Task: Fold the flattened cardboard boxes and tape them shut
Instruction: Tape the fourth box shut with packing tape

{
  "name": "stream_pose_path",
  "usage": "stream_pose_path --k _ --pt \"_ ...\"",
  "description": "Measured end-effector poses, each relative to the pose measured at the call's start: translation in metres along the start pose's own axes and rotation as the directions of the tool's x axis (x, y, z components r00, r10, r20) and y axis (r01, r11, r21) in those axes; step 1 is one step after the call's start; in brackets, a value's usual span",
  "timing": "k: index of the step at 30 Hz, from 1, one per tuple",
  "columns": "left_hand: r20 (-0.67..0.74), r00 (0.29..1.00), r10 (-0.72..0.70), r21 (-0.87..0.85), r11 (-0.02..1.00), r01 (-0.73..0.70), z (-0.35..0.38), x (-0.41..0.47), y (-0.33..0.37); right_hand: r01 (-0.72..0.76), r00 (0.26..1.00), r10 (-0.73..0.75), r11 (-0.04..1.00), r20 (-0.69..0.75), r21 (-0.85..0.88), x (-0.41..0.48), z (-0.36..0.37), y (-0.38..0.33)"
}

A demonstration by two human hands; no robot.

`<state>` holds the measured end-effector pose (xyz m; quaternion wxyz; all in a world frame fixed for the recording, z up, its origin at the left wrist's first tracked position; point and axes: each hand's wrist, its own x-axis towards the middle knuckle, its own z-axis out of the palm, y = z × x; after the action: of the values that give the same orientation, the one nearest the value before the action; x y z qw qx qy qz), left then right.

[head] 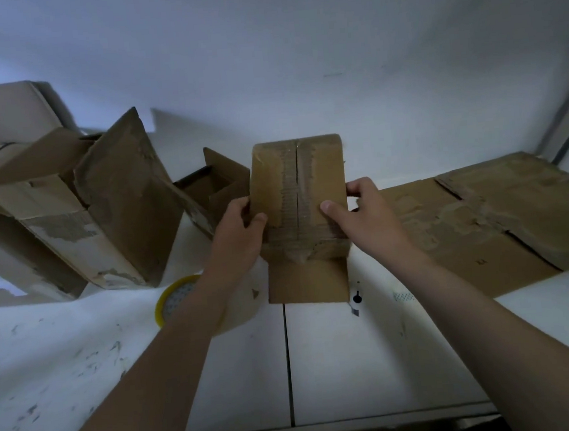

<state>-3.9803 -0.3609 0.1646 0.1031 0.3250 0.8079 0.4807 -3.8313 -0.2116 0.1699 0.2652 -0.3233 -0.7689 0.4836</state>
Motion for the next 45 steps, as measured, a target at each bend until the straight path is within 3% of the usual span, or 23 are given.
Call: stream_pose_path --k 3,7,10,14,18,22,27,33,39,45 --pt "-0.034 0.998 0.048 -0.130 0.990 -0.052 -0.002 -0.007 0.013 0.094 0.994 -0.091 0.994 -0.059 0.046 -0.002 -0.005 -0.009" --pt "-0.027 0.994 0.105 -0.158 0.981 -0.108 -0.005 -0.015 0.027 0.145 0.989 -0.143 0.988 -0.036 0.050 -0.008 -0.013 -0.025" --pt "-0.042 0.994 0.102 -0.320 0.941 -0.110 -0.006 -0.019 0.034 0.107 0.993 -0.098 0.985 -0.067 0.134 -0.012 -0.020 -0.032" --pt "-0.131 0.986 0.102 -0.376 0.916 -0.144 -0.006 -0.016 0.042 0.035 0.992 -0.008 0.975 -0.125 0.218 -0.014 -0.025 -0.037" --pt "-0.166 0.958 0.233 -0.430 0.857 -0.283 -0.005 -0.015 0.049 0.010 0.972 0.056 0.961 -0.228 0.277 -0.010 -0.033 -0.048" --pt "-0.138 0.974 0.180 -0.478 0.849 -0.225 0.000 -0.012 0.050 0.008 0.968 0.083 0.934 -0.237 0.357 -0.004 -0.038 -0.039" --pt "-0.116 0.990 0.075 -0.418 0.901 -0.118 0.001 -0.008 0.040 0.003 0.998 0.022 0.925 -0.059 0.381 -0.002 -0.045 -0.018" --pt "0.025 0.998 0.062 -0.097 0.993 -0.059 0.011 0.000 0.007 0.071 0.994 -0.073 0.997 0.081 0.034 -0.002 -0.045 0.014" --pt "0.146 0.987 -0.061 0.009 0.998 0.061 0.022 -0.003 -0.013 -0.015 0.995 0.023 0.997 0.095 -0.075 -0.001 -0.036 0.028" --pt "0.110 0.990 -0.086 0.098 0.992 0.075 0.018 -0.002 -0.021 -0.001 0.999 0.008 0.993 0.052 -0.120 0.009 -0.017 0.032"
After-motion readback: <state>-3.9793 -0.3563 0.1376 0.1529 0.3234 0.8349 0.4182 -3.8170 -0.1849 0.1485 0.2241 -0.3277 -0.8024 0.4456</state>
